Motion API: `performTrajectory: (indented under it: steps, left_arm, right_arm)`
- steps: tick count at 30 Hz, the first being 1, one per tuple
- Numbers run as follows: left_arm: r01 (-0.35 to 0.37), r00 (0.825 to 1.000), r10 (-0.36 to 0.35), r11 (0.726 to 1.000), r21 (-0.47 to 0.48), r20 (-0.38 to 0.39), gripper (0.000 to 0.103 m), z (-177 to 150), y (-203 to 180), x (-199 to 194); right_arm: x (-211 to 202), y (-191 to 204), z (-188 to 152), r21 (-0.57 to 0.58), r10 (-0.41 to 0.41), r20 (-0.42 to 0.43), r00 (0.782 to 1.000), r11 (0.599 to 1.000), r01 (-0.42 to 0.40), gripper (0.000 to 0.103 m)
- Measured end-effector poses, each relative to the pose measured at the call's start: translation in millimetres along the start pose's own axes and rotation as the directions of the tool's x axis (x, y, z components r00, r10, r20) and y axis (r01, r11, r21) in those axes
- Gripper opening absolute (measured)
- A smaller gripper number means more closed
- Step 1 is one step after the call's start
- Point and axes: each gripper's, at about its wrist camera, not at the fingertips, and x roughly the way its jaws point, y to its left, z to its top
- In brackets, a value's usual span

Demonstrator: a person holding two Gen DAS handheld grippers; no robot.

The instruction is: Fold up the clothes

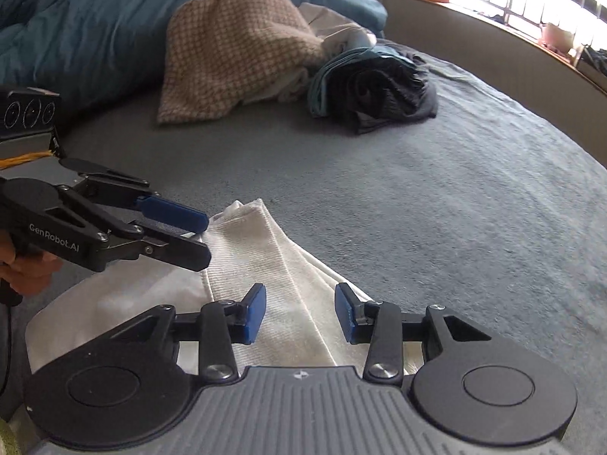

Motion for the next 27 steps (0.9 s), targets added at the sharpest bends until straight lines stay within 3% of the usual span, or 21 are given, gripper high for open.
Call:
performTrajectory:
  steps: [8,12,19,27]
  left_arm:
    - [0.024,1.0,-0.024,1.0,0.014,-0.009,0.05,-5,10,6]
    - [0.039,0.999,-0.039,0.999,0.0,0.003,0.05,-3,15,5]
    - [0.042,0.999,-0.042,0.999,-0.023,0.03,0.05,-2,22,7]
    - [0.046,0.999,-0.045,0.999,-0.02,0.031,0.05,-3,25,9]
  right_arm:
    - [34,-8,0,0.012,0.083,-0.098,0.992,0.997,-0.082,0.043]
    - [33,-6,3,-0.002,0.106,-0.116,0.988,0.994,-0.107,0.022]
    - [35,-6,3,0.052,0.081,-0.132,0.988,0.996,-0.074,0.002]
    - [38,-12,3,0.142,0.083,-0.156,0.984,0.988,-0.061,0.006]
